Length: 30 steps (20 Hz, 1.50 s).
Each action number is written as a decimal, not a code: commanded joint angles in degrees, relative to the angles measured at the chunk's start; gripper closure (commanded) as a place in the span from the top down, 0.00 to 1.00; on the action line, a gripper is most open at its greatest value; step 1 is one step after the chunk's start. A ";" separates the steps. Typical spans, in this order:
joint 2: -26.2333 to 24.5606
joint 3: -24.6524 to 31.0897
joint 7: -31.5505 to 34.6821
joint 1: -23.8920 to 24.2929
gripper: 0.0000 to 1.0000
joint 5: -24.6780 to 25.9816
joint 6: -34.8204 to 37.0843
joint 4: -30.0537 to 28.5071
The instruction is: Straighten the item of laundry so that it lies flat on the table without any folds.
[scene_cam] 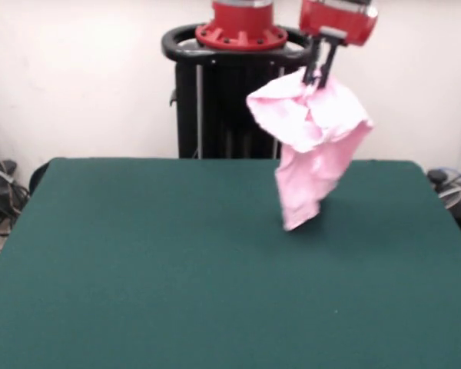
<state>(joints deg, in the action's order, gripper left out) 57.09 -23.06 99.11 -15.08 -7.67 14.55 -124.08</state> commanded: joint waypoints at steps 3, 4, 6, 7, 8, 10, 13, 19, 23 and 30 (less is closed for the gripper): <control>-12.40 8.08 16.12 3.18 0.00 -3.30 -10.97 -2.93; -14.50 8.77 16.55 4.21 0.00 -2.83 -15.21 -2.61; -18.12 10.95 16.61 6.97 0.00 -1.51 -21.77 -1.57; -19.18 11.47 16.67 7.40 0.00 -1.50 -23.10 -1.32; -20.24 11.99 16.72 7.83 0.00 -1.49 -24.42 -1.07; -19.65 11.34 16.91 6.33 0.00 -3.08 -23.57 -1.92; -15.71 9.26 16.63 3.24 0.00 -6.30 -17.03 -4.50; -7.01 5.32 15.48 -0.97 0.00 -8.01 -2.74 -6.34; -2.98 5.24 17.08 -2.24 0.00 -8.66 6.22 -6.99; 1.11 -2.25 22.45 -11.60 0.00 -7.48 16.86 -5.27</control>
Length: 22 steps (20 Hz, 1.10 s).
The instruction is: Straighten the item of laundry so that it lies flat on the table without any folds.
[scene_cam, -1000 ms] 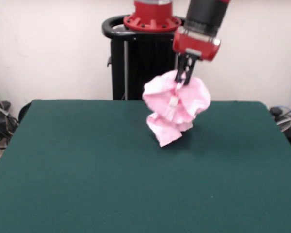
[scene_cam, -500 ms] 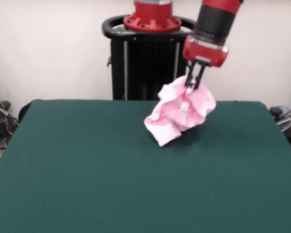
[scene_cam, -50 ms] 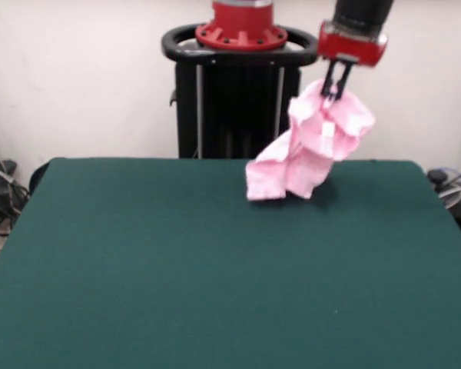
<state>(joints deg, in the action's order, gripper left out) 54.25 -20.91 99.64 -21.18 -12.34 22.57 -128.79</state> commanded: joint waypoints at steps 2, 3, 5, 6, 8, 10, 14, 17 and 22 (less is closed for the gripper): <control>4.20 -5.16 22.64 -6.74 0.00 -2.98 9.12 -1.38; 4.50 -5.32 22.79 -7.15 0.00 -3.12 8.87 -2.24; 6.28 -6.68 24.71 -9.49 0.00 -2.86 12.13 -3.10; 7.35 -7.36 25.51 -10.46 0.00 -2.61 14.31 -3.23; 9.03 -9.10 25.06 -11.10 0.00 -0.85 20.11 -1.09; 9.15 -8.08 22.13 -8.68 0.00 -0.68 21.55 -0.62; 5.74 -5.15 19.88 -5.49 0.00 -0.78 17.14 -1.11; 2.59 -1.58 19.23 -3.15 0.00 -2.37 10.45 -3.54; 1.74 1.30 20.92 -3.84 0.00 -3.86 4.66 -7.85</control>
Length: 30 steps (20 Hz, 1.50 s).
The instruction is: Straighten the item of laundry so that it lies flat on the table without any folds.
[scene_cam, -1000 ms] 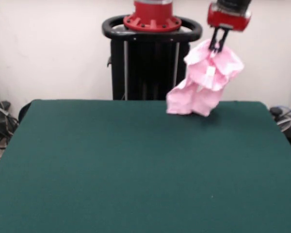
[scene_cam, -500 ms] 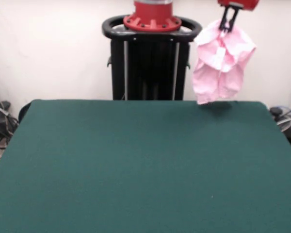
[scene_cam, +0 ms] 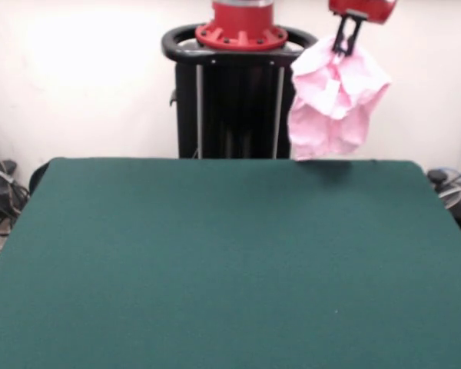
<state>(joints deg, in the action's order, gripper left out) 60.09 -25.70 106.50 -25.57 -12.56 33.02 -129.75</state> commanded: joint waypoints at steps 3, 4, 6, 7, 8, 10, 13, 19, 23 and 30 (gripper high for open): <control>-2.92 7.21 14.58 -0.58 0.00 -4.65 -7.00 -9.72; -2.87 7.86 14.66 -0.78 0.00 -5.17 -7.81 -10.63; -3.67 10.93 14.14 0.08 0.00 -7.12 -11.22 -12.83; -4.24 12.77 13.82 0.74 0.00 -8.22 -13.22 -13.96; -5.00 14.73 13.88 1.27 0.00 -9.24 -15.48 -15.03; -6.45 17.41 14.51 1.77 0.00 -10.43 -18.69 -16.21; -7.00 20.97 14.91 2.81 0.00 -12.00 -22.26 -18.75; -1.30 19.01 15.78 -0.68 0.00 -12.12 -15.51 -20.78; -1.05 21.49 14.44 1.23 0.00 -13.11 -17.20 -22.64; 6.57 14.87 17.57 -2.50 0.00 -7.15 -3.73 -19.60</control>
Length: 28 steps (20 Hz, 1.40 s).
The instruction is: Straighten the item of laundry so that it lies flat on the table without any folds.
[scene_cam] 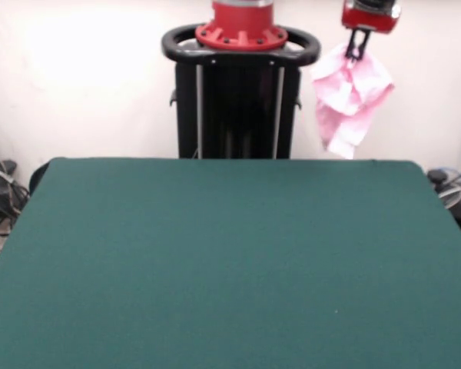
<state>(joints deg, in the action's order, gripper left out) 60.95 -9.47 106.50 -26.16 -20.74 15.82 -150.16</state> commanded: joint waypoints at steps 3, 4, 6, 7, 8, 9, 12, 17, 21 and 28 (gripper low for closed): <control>1.44 2.53 14.60 0.20 0.00 -3.12 6.46 -0.68; -0.69 4.83 13.29 1.58 0.00 -5.05 2.79 -1.46; -5.83 8.20 13.83 3.77 0.00 -5.45 -4.17 -0.80; -8.32 8.48 14.55 4.31 0.00 -4.48 -6.85 0.38; -10.52 7.84 14.80 4.53 0.00 -3.15 -8.70 1.96; -12.31 6.79 14.60 4.56 0.00 -1.99 -9.99 3.50; -17.08 2.22 13.70 2.66 0.00 -0.78 -12.77 7.86; -23.97 -2.71 11.41 0.72 0.00 -3.41 -17.82 13.53; -24.34 -5.00 7.82 2.65 0.00 -2.61 -19.86 16.38; -22.69 -5.85 6.38 6.91 0.00 0.06 -22.64 19.23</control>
<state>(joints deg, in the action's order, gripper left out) 39.92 -12.87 106.50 -21.72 -20.79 -4.06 -140.83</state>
